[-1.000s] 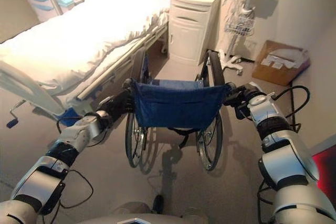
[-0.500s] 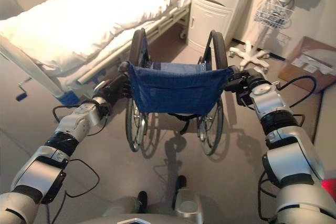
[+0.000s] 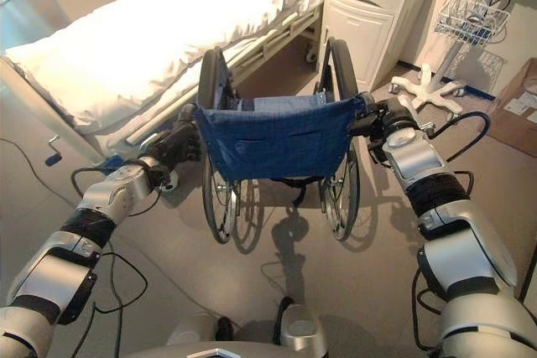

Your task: Push the wheelchair next to the bed

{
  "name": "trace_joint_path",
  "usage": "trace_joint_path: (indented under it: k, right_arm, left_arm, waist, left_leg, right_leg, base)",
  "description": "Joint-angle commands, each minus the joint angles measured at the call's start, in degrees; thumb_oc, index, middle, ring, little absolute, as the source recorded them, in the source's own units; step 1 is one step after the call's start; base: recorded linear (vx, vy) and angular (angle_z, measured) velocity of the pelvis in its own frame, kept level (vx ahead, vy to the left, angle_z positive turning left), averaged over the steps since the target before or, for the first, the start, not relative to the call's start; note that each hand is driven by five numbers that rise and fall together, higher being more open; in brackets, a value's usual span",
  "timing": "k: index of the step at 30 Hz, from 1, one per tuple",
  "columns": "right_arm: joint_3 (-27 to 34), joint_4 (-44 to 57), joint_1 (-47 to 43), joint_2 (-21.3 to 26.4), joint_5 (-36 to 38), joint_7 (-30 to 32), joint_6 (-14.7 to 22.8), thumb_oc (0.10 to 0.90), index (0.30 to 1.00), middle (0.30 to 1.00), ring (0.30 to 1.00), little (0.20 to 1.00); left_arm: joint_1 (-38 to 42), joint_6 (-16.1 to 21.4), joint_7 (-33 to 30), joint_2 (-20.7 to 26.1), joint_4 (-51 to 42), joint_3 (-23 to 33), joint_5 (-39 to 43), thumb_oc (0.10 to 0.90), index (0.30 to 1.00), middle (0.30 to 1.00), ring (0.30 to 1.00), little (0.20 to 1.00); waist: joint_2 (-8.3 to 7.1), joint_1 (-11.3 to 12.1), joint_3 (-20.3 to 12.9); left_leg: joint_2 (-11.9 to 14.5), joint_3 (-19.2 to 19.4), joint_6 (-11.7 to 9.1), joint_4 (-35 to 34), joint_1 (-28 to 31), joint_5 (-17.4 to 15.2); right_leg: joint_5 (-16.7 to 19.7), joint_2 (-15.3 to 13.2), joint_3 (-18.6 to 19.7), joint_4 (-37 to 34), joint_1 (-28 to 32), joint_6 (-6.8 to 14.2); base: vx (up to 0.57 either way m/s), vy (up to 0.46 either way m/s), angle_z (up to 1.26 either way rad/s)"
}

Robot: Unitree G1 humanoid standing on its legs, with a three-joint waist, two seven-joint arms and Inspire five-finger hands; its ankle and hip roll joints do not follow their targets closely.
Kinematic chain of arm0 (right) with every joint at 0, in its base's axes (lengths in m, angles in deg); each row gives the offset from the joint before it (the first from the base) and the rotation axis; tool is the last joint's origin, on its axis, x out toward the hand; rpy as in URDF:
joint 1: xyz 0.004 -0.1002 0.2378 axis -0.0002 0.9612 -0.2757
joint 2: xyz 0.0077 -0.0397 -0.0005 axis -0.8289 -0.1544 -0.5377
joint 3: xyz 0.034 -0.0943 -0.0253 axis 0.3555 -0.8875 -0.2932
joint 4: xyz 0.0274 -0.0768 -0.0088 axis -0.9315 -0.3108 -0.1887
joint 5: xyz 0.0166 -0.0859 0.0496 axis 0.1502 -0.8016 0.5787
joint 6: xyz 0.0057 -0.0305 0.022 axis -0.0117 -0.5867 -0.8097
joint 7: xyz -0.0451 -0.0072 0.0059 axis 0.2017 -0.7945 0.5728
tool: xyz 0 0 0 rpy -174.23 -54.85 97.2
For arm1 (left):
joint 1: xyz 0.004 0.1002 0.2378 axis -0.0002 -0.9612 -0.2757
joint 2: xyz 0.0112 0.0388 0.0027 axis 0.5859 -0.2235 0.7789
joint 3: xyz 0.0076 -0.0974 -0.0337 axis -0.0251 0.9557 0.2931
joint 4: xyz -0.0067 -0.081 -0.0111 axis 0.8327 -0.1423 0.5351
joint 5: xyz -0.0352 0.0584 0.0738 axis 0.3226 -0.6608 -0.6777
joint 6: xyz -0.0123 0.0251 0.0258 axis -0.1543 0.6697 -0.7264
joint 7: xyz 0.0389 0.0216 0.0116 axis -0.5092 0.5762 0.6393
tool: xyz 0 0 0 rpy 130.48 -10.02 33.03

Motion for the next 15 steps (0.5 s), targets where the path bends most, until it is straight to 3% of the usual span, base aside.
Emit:
trace_joint_path:
  k: [1,3,5,7,10,11,12,15]
  right_arm:
    - [-1.2,10.1,2.6,-9.0,8.2,-1.8,7.5,0.400,0.300,0.300,0.300,0.300]
    - [0.0,12.5,5.2,-8.1,8.2,-2.1,7.4,0.400,0.300,0.300,0.300,0.300]
    - [0.8,13.5,6.7,-7.5,7.6,-3.0,7.4,0.400,0.300,0.300,0.300,0.300]
    - [1.4,13.9,8.1,-7.4,5.7,-5.0,8.0,0.400,0.300,0.300,0.300,0.300]
    - [1.0,15.1,9.3,-7.5,4.6,-5.5,8.5,0.400,0.300,0.300,0.300,0.300]
    - [1.0,15.4,9.7,-7.5,5.5,-5.0,8.8,0.400,0.300,0.300,0.300,0.300]
    - [1.0,15.4,9.8,-7.5,5.5,-4.9,8.9,0.400,0.300,0.300,0.300,0.300]
    - [1.8,16.4,11.8,-9.0,7.1,-3.1,9.3,0.400,0.300,0.300,0.300,0.300]
  left_arm:
    - [5.4,6.7,0.3,4.0,-1.4,1.4,-0.4,0.400,0.300,0.300,0.300,0.300]
    - [4.1,6.4,0.7,4.3,-2.3,1.9,-1.3,0.400,0.300,0.300,0.300,0.300]
    - [3.2,6.0,1.1,4.8,-2.8,2.3,-1.5,0.400,0.300,0.300,0.300,0.300]
    - [2.6,5.4,1.4,5.4,-2.2,3.5,-1.8,0.400,0.300,0.300,0.300,0.300]
    - [4.4,5.5,1.1,5.8,0.2,2.3,-1.7,0.400,0.300,0.300,0.300,0.300]
    - [5.1,5.4,0.9,5.8,0.8,1.7,-1.3,0.400,0.300,0.300,0.300,0.300]
    - [5.2,5.4,0.9,5.8,0.8,1.6,-1.3,0.400,0.300,0.300,0.300,0.300]
    - [5.0,5.3,0.5,5.2,0.6,1.0,-2.6,0.400,0.300,0.300,0.300,0.300]
  waist:
    - [1.03,3.4,-4.6]
    - [0.90,4.0,-4.7]
    - [0.84,4.4,-5.0]
    - [0.33,4.2,-6.1]
    - [0.02,3.9,-7.1]
    - [-0.39,4.0,-7.6]
    - [-0.45,4.0,-7.7]
    - [-0.66,4.2,-8.2]
  left_leg:
    - [-0.7,0.1,0.9,-9.2,-1.5,11.3]
    - [0.1,0.7,0.2,-13.0,-2.8,14.3]
    - [0.3,0.7,0.1,-13.2,-3.7,14.8]
    - [-0.3,1.8,1.7,-10.7,-2.4,11.5]
    - [-1.4,3.0,3.1,-9.8,-0.9,9.5]
    - [-2.4,3.9,4.1,-9.7,-0.5,8.7]
    - [-2.6,4.0,4.3,-9.7,-0.5,8.6]
    - [-4.6,5.7,6.0,-9.9,0.0,7.6]
  right_leg:
    - [2.4,-0.1,7.1,-2.3,5.0,6.2]
    - [1.4,0.0,8.2,-3.6,8.1,6.5]
    - [0.7,-0.4,8.6,-4.0,9.7,6.8]
    - [0.7,-2.4,8.6,-4.6,10.3,8.2]
    - [2.1,-4.6,6.9,-3.9,9.5,9.8]
    - [3.7,-5.9,6.2,-3.1,9.0,10.9]
    - [3.9,-6.2,6.2,-2.9,8.9,11.0]
    - [9.4,-9.5,5.5,3.1,6.5,11.8]
  base:
    - [0.42,0.127,-0.24]
    - [0.37,0.139,-0.31]
    - [0.34,0.176,-0.49]
    - [0.38,0.255,-0.56]
    - [0.34,0.286,-0.57]
    - [0.20,0.172,-0.33]
    - [0.24,0.225,-0.21]
    - [0.23,0.240,-0.31]
